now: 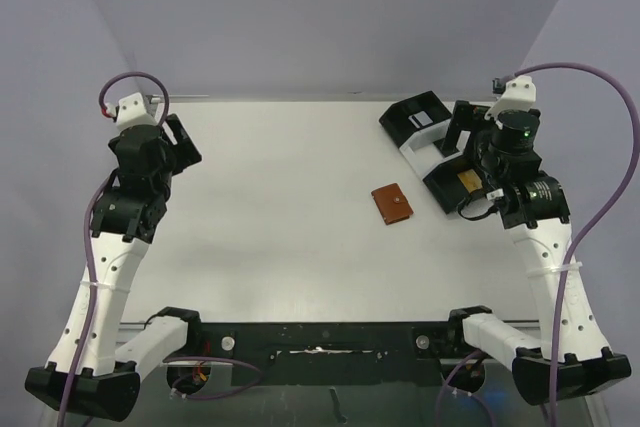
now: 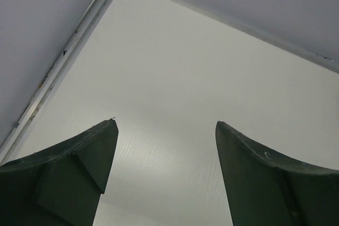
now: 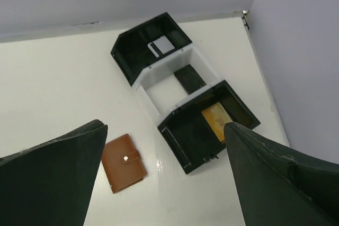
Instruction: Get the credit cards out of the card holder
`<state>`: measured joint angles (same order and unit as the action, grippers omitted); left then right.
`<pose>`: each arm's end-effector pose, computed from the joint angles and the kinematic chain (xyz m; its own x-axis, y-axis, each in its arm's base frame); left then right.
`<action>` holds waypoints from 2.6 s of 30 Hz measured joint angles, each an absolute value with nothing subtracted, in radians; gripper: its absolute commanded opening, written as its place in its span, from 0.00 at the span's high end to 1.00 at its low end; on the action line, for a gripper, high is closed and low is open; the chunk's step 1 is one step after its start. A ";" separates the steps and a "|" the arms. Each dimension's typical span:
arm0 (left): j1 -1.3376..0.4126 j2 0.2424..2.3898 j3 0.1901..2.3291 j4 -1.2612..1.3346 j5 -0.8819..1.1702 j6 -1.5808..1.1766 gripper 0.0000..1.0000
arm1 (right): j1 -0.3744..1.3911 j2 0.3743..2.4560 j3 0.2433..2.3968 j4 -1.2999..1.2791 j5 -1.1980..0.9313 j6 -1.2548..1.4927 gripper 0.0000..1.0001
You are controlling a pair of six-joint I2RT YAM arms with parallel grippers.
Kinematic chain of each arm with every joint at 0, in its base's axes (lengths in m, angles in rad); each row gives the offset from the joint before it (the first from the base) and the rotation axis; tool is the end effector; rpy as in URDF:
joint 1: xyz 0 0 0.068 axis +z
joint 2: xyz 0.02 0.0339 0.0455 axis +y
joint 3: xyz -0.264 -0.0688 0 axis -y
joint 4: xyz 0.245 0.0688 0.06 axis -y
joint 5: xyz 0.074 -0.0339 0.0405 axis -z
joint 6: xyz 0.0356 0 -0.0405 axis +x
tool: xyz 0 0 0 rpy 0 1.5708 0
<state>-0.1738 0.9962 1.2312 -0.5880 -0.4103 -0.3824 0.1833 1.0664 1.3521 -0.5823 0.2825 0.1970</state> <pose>0.2003 -0.0208 0.4136 -0.2375 -0.3057 -0.9220 -0.3220 0.9203 -0.2222 0.2123 0.0293 0.4396 -0.2648 0.1421 -0.9538 0.1416 0.9841 0.1073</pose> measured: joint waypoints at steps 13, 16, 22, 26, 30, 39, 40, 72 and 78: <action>-0.162 0.907 0.943 -0.550 -0.244 -0.448 0.10 | -0.086 0.958 1.079 -0.662 -0.030 0.286 0.02; -0.158 0.880 0.883 -0.532 -0.180 -0.456 0.08 | -0.114 0.981 1.023 -0.669 -0.118 0.311 0.03; -0.152 0.852 0.793 -0.487 -0.046 -0.456 0.06 | -0.066 1.106 1.005 -0.670 -0.181 0.340 0.10; -0.148 0.848 0.761 -0.452 0.014 -0.450 0.06 | 0.010 1.232 1.006 -0.666 -0.183 0.361 0.19; -0.148 0.835 0.728 -0.413 0.043 -0.436 0.06 | 0.075 1.352 1.012 -0.654 -0.175 0.373 0.24; -0.147 0.794 0.633 -0.341 0.053 -0.398 0.06 | 0.177 1.614 1.142 -0.620 -0.111 0.366 0.30; -0.146 0.788 0.619 -0.337 0.052 -0.395 0.06 | 0.178 1.637 1.162 -0.618 -0.101 0.365 0.31; -0.143 0.832 0.588 -0.284 0.002 -0.357 0.08 | 0.645 1.564 1.101 -0.580 -0.055 0.462 0.28; -0.149 0.836 0.588 -0.284 0.004 -0.357 0.08 | 0.442 1.544 1.294 -0.592 0.131 0.519 0.24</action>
